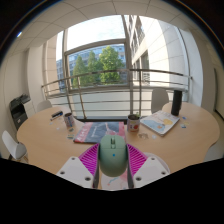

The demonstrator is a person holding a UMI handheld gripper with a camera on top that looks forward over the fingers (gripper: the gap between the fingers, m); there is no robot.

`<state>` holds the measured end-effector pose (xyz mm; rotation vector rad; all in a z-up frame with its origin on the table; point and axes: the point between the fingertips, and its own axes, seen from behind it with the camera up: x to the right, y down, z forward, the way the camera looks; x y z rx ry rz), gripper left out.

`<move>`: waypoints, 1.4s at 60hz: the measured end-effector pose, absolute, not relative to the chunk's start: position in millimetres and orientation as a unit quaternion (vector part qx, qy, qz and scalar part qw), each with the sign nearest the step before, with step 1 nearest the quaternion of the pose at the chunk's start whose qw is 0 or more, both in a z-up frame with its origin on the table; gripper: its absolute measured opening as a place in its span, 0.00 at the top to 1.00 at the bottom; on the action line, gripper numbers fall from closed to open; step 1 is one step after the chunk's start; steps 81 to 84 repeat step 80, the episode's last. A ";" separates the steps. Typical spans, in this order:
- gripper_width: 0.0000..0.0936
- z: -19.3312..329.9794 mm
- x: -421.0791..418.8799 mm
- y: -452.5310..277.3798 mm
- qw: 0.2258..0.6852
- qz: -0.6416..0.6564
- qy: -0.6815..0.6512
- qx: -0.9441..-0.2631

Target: Arrange mouse

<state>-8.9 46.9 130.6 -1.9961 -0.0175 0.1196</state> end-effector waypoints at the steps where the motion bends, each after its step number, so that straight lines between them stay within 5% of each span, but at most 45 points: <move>1: 0.59 126.8 -0.5 49.3 0.527 0.045 -0.004 -0.848; 10: 0.55 22.7 45.5 48.2 0.458 0.022 -0.002 -0.889; 20: 0.40 -9.6 48.5 31.7 0.420 0.020 -0.016 -0.907; 26: 0.09 5.1 49.1 20.9 0.428 0.009 -0.024 -0.903; 54: 0.09 162.4 20.0 -161.0 0.482 -0.031 -0.006 -0.875; 84: 0.09 187.5 10.3 -258.9 0.484 -0.045 -0.009 -0.874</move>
